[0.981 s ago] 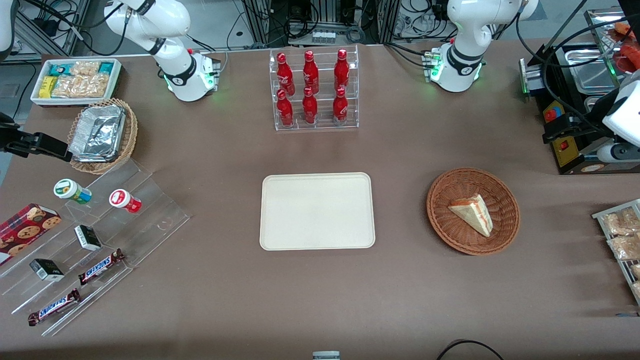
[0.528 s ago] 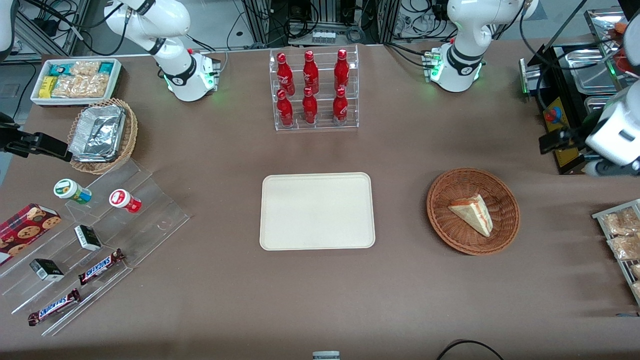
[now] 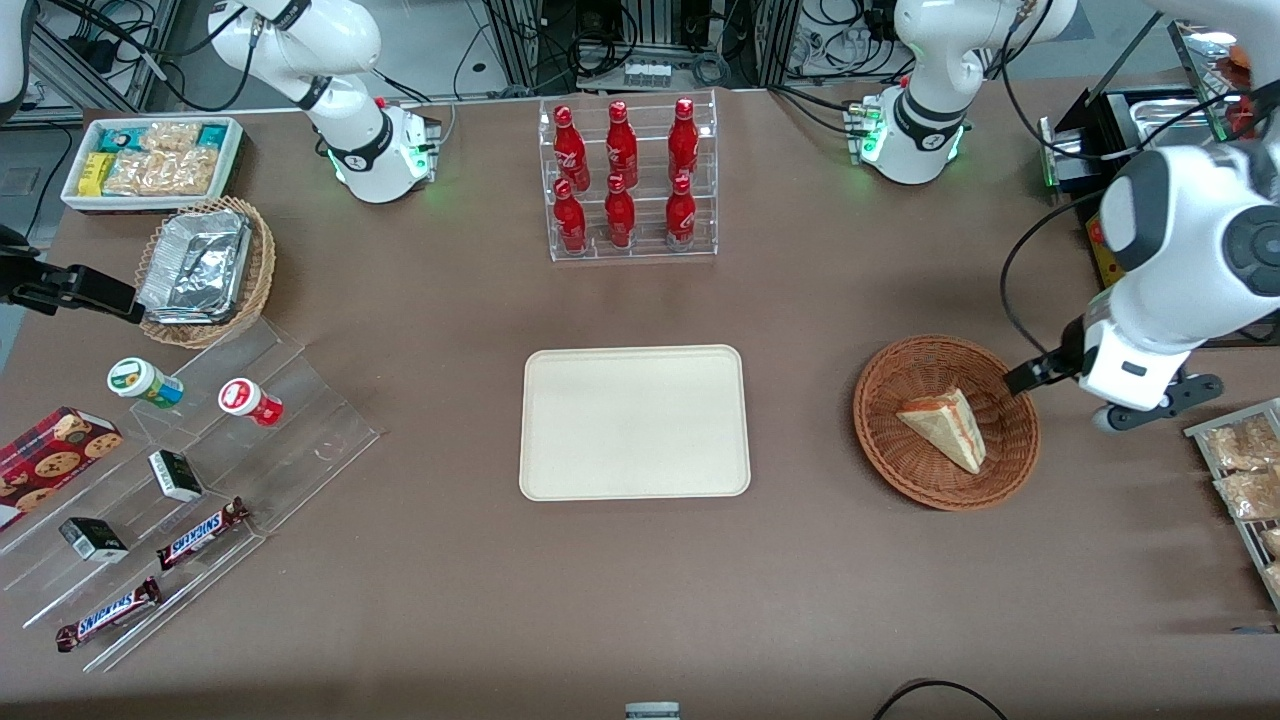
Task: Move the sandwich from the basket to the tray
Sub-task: 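Lower the left gripper over the wrapped sandwich in the wicker basket and grasp it, then lift the sandwich with the left gripper and carry it toward the cream tray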
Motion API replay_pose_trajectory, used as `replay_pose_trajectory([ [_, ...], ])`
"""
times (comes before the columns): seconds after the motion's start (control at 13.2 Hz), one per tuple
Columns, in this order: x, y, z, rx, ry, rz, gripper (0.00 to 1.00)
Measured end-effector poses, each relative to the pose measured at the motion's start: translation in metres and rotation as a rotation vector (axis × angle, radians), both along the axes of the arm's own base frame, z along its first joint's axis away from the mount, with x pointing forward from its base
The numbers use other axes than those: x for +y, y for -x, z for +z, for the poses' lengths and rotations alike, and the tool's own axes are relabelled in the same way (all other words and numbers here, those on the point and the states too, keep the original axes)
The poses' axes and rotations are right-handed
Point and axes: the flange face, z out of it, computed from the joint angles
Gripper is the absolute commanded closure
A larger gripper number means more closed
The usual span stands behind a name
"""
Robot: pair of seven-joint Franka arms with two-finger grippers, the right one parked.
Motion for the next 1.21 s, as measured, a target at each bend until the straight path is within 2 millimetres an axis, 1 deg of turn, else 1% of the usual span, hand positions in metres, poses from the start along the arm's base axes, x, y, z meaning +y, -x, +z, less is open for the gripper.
replay_pose_trajectory([
  [0.23,-0.008,0.006,-0.045,-0.049,0.031,0.188,0.0],
  [0.38,-0.022,0.008,-0.068,-0.044,0.032,0.237,0.0],
  [0.45,-0.026,0.01,-0.077,-0.048,0.033,0.248,0.0],
  [0.6,-0.026,0.015,-0.092,-0.068,0.038,0.27,0.0],
  [0.83,-0.026,0.017,-0.107,-0.084,0.043,0.293,0.0],
  [1.21,-0.026,0.024,-0.138,-0.069,0.04,0.302,0.01],
])
